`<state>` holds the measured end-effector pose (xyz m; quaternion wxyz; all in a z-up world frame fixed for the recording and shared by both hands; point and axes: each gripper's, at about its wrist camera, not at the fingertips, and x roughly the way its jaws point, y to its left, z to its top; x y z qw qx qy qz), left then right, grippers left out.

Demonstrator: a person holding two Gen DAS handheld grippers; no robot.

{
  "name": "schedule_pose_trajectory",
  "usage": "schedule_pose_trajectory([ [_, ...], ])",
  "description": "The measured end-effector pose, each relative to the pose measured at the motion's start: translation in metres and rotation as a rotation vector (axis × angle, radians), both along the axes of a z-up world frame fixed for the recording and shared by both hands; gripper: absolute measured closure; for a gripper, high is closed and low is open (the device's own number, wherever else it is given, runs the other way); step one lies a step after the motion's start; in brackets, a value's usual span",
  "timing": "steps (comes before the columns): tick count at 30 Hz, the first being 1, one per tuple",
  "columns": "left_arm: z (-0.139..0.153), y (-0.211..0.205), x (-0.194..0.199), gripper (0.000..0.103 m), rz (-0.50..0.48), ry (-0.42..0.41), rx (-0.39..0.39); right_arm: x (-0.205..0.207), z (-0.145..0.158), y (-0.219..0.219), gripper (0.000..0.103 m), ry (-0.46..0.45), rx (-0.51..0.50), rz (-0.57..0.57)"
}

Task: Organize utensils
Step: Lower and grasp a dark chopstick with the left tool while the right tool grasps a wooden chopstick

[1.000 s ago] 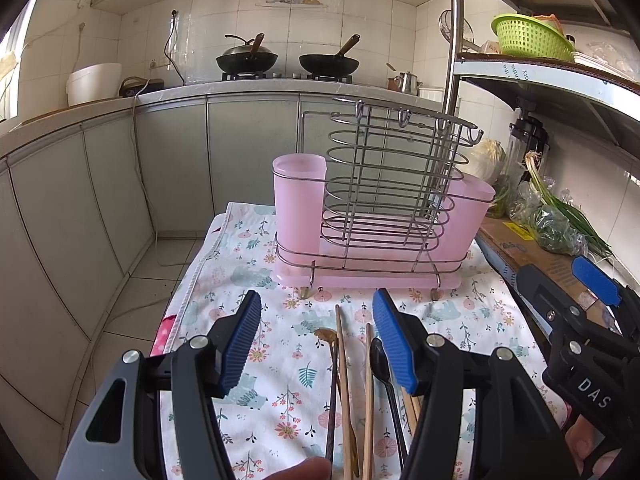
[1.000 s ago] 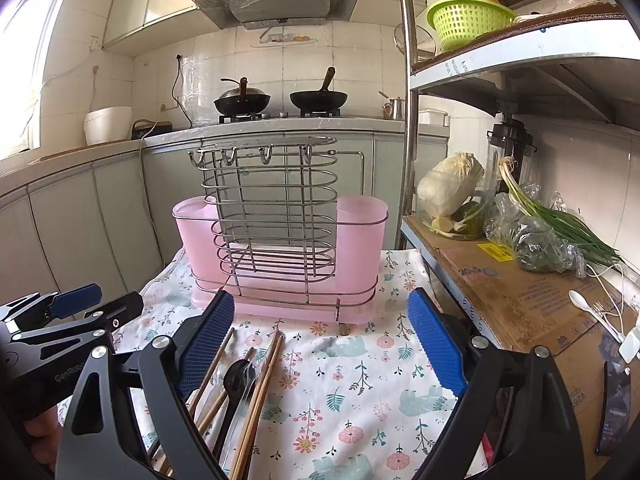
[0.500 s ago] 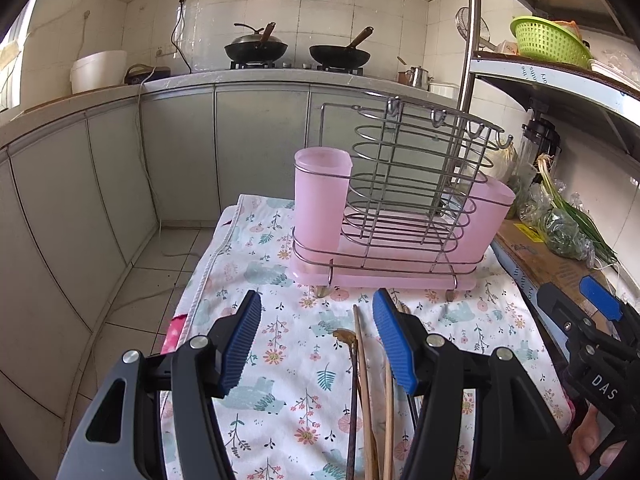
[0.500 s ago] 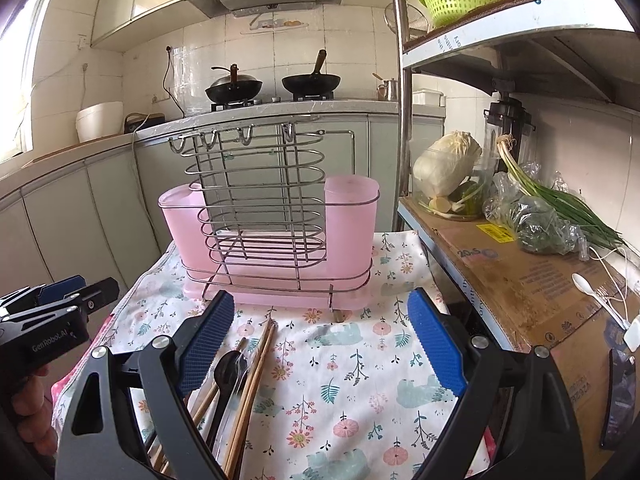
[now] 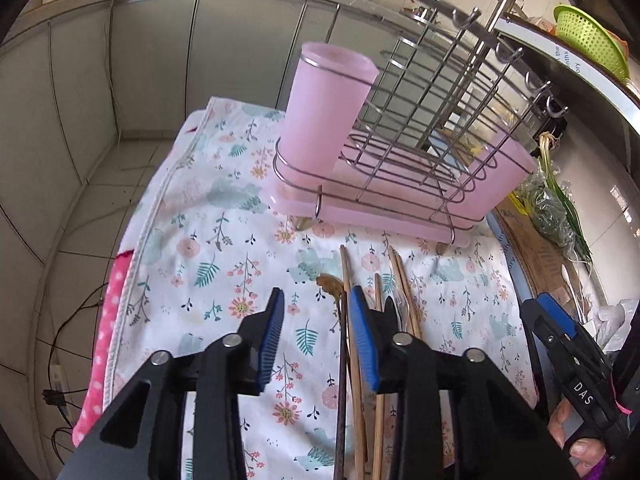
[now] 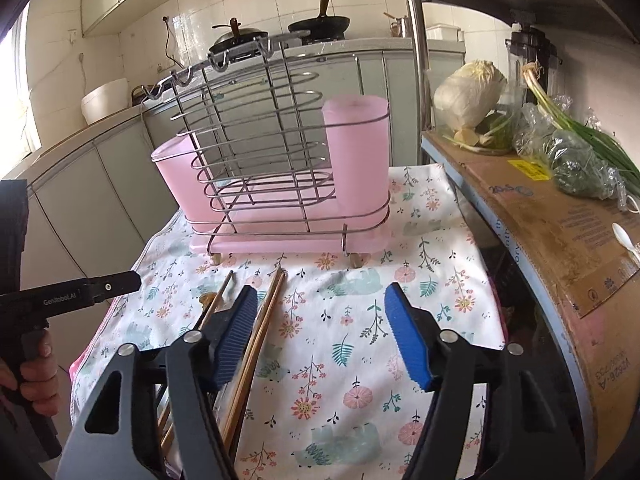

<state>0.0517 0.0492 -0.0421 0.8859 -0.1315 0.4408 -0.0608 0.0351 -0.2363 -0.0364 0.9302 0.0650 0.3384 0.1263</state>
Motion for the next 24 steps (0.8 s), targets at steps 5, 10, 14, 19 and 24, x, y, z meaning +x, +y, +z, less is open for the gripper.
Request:
schedule_pose_trajectory([
  [5, -0.025, -0.005, 0.018, 0.081, -0.071, 0.122, -0.090, 0.009, -0.014, -0.002, 0.057, 0.071, 0.052, 0.044],
  [10, -0.044, -0.017, 0.025, 0.081, -0.138, 0.199, -0.114, 0.016, -0.023, -0.003, 0.057, 0.105, 0.076, 0.063],
  [14, -0.057, -0.030, 0.027, 0.081, -0.177, 0.231, -0.079, 0.023, -0.032, -0.003, 0.063, 0.154, 0.117, 0.088],
  [19, -0.067, -0.035, 0.029, 0.090, -0.199, 0.254, -0.121, 0.034, -0.042, -0.005, 0.068, 0.220, 0.177, 0.108],
  [24, -0.063, -0.018, 0.024, 0.097, -0.179, 0.248, -0.169, 0.044, -0.049, -0.001, 0.069, 0.274, 0.225, 0.121],
])
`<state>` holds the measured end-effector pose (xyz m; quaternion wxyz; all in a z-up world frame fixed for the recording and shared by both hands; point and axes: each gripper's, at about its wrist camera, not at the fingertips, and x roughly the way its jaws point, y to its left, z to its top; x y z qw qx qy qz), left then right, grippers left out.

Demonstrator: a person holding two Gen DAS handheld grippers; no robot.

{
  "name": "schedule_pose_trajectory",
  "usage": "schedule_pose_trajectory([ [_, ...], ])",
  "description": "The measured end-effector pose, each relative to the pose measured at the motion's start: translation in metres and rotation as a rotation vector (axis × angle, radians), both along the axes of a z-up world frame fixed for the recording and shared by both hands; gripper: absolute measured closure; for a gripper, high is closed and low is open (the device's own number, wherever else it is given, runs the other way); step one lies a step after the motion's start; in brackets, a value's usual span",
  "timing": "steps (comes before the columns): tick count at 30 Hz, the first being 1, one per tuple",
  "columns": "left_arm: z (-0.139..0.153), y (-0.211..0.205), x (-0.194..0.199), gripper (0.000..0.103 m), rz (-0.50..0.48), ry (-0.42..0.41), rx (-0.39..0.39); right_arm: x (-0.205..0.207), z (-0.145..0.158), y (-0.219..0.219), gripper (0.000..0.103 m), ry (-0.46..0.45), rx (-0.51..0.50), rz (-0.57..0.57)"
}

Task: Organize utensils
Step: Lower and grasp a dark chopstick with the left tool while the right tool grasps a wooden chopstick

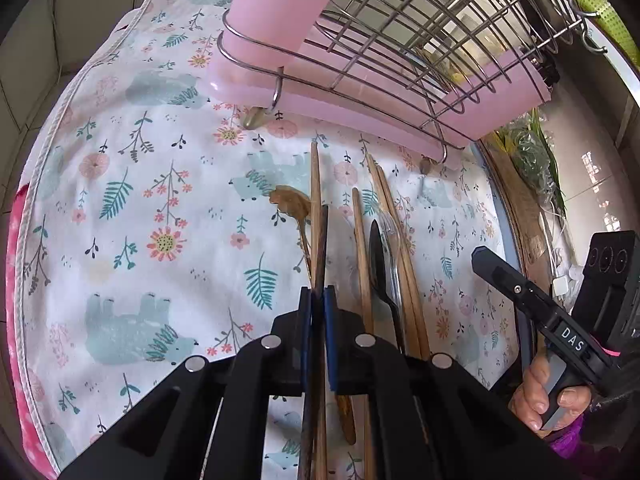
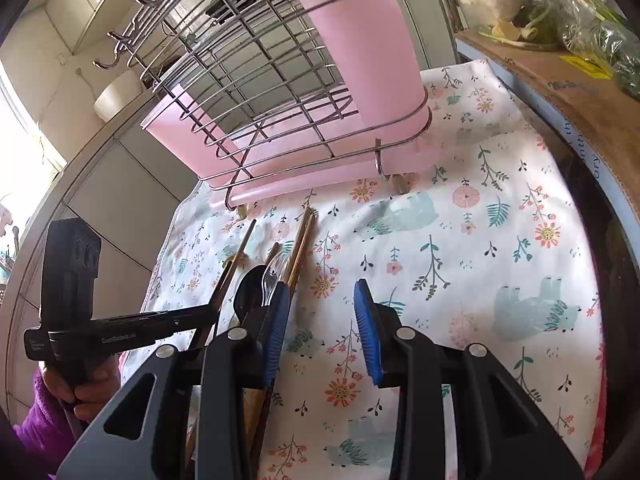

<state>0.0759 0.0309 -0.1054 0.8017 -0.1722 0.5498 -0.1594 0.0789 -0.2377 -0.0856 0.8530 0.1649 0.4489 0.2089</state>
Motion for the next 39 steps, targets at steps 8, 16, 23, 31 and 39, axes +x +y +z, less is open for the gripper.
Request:
schedule_pose_trajectory([
  [8, 0.000, 0.026, -0.002, 0.097, 0.046, 0.008, -0.054, 0.014, -0.013, 0.012, 0.069, 0.092, 0.056, 0.038],
  [16, -0.001, 0.041, -0.004, 0.096, 0.053, 0.002, -0.059, 0.015, -0.018, 0.020, 0.069, 0.115, 0.057, 0.044],
  [23, 0.005, 0.040, -0.008, 0.099, 0.072, -0.050, -0.044, 0.018, -0.020, 0.023, 0.069, 0.125, 0.062, 0.042],
  [31, 0.020, 0.058, -0.009, 0.099, 0.138, -0.108, 0.105, 0.035, -0.029, 0.022, 0.069, 0.209, 0.174, 0.050],
  [39, 0.004, 0.064, -0.004, 0.099, 0.135, -0.051, 0.142, 0.060, -0.060, 0.022, 0.088, 0.376, 0.317, 0.045],
])
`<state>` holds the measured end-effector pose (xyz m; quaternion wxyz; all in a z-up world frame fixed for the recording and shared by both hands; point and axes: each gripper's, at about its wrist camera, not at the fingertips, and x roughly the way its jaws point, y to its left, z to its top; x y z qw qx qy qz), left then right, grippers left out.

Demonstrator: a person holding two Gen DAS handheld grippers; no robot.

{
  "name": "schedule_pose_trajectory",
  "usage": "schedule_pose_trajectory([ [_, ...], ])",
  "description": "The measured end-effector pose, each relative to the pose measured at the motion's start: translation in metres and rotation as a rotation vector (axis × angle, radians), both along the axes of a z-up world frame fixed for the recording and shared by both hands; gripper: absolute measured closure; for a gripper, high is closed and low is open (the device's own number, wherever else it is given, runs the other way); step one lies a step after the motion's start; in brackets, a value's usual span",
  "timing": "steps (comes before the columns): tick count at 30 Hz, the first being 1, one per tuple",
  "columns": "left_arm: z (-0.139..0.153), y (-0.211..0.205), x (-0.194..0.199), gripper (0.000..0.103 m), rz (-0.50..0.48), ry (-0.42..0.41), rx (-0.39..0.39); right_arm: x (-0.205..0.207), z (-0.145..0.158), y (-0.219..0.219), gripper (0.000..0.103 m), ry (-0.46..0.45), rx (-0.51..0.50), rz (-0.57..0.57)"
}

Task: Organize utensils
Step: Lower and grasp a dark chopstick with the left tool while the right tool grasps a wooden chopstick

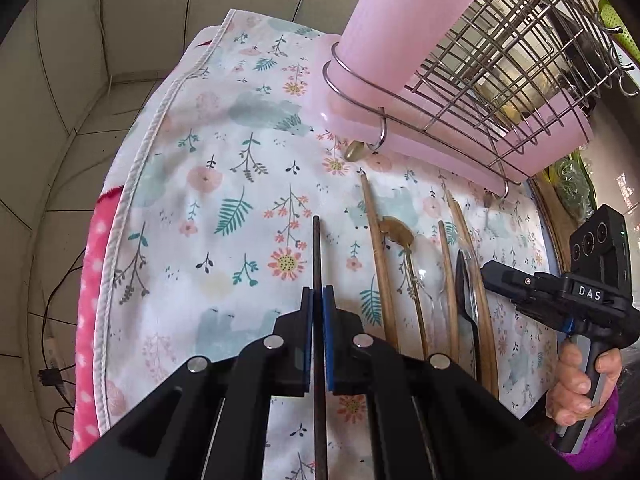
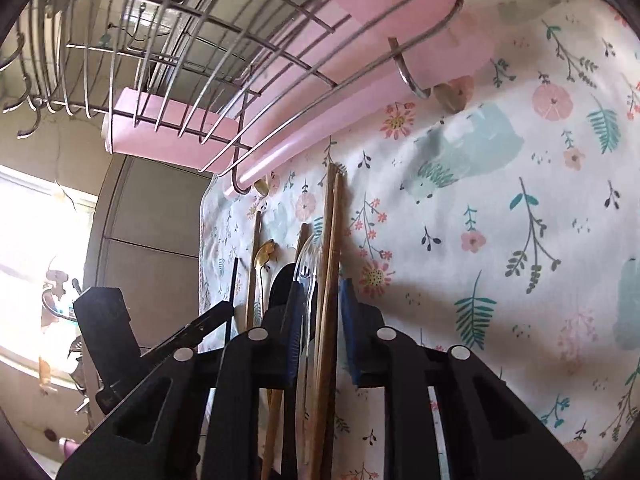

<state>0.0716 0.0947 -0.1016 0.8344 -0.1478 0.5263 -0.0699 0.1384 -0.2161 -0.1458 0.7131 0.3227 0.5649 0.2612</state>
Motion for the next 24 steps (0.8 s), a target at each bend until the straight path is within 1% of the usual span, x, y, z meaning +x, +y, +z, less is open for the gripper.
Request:
schedule_pose_trajectory([
  [1, -0.001, -0.002, 0.000, 0.099, 0.000, 0.001, 0.000, 0.001, -0.004, -0.001, 0.089, 0.018, 0.018, -0.008],
  [3, -0.002, -0.001, -0.001, 0.099, -0.001, 0.001, -0.001, 0.001, -0.011, -0.006, 0.095, 0.037, 0.058, -0.021],
  [9, -0.001, -0.002, 0.002, 0.099, -0.012, 0.015, 0.007, -0.006, -0.011, -0.018, 0.096, 0.021, 0.060, -0.040],
  [13, -0.005, -0.006, 0.012, 0.097, -0.030, 0.066, 0.019, -0.017, -0.002, -0.033, 0.096, 0.001, 0.047, -0.047],
  [15, -0.005, -0.009, 0.017, 0.097, -0.047, 0.085, 0.040, -0.023, 0.003, -0.041, 0.096, -0.021, 0.013, -0.051],
  [19, -0.003, -0.022, 0.024, 0.097, -0.103, 0.112, 0.124, -0.036, 0.015, -0.051, 0.096, -0.067, -0.023, -0.059],
  [21, -0.001, -0.026, 0.025, 0.099, -0.110, 0.117, 0.149, -0.041, 0.021, -0.055, 0.096, -0.087, -0.032, -0.062],
  [22, 0.001, -0.027, 0.024, 0.099, -0.109, 0.115, 0.149, -0.044, 0.025, -0.056, 0.096, -0.098, -0.038, -0.064],
  [24, 0.009, -0.028, 0.019, 0.099, -0.107, 0.094, 0.122, -0.049, 0.035, -0.058, 0.096, -0.125, -0.049, -0.066],
])
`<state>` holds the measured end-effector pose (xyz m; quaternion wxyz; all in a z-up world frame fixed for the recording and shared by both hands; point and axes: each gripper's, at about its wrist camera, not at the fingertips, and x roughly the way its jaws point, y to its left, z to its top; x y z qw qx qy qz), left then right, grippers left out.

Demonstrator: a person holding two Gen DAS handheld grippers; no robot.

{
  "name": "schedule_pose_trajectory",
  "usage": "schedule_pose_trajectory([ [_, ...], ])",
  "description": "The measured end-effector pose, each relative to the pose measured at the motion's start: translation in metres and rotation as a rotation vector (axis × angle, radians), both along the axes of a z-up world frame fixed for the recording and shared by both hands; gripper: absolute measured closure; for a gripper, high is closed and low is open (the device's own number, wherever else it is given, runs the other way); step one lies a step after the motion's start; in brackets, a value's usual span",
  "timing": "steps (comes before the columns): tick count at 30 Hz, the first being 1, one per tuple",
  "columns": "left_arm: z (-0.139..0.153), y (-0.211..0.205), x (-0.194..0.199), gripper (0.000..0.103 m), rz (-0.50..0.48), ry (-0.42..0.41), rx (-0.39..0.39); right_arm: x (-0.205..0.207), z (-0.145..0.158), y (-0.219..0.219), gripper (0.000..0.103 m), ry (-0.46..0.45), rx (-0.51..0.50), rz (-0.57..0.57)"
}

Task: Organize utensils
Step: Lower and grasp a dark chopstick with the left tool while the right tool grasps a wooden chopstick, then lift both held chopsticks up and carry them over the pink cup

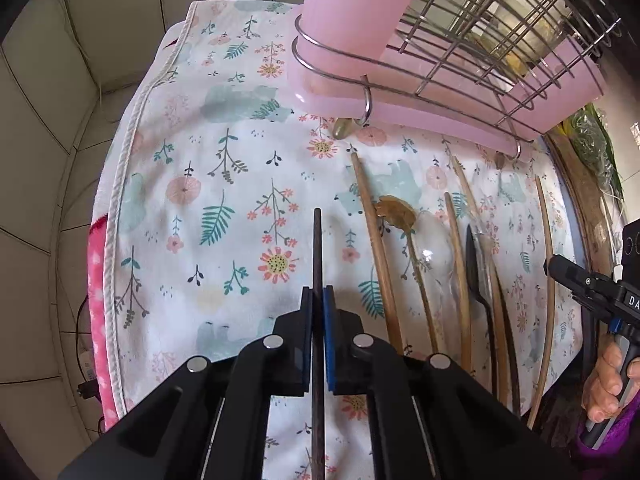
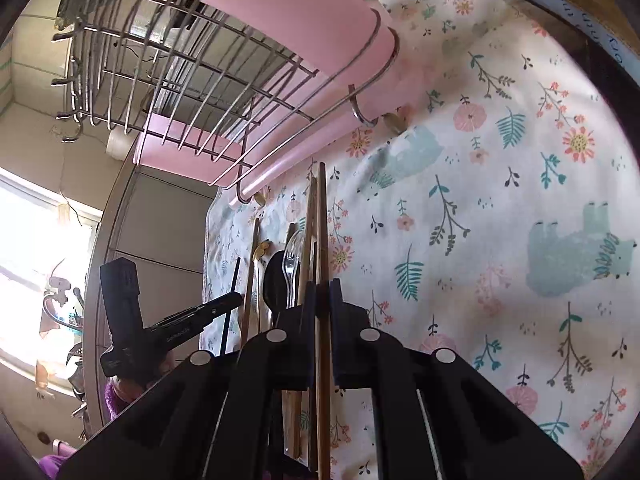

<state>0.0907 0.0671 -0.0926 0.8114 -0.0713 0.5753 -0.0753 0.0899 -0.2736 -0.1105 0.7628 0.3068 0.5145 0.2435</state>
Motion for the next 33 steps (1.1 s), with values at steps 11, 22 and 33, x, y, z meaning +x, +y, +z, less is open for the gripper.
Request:
schedule_pose_trajectory([
  [11, 0.115, 0.010, -0.045, 0.099, 0.019, -0.435, -0.110, -0.032, 0.096, -0.031, 0.096, -0.311, -0.110, -0.071],
  [22, 0.233, 0.010, -0.036, 0.099, 0.074, -0.752, -0.153, 0.004, 0.220, -0.042, 0.096, -0.696, -0.141, -0.231],
  [33, 0.254, 0.026, 0.030, 0.099, 0.172, -0.782, -0.190, 0.070, 0.256, -0.011, 0.096, -1.008, -0.313, -0.344],
])
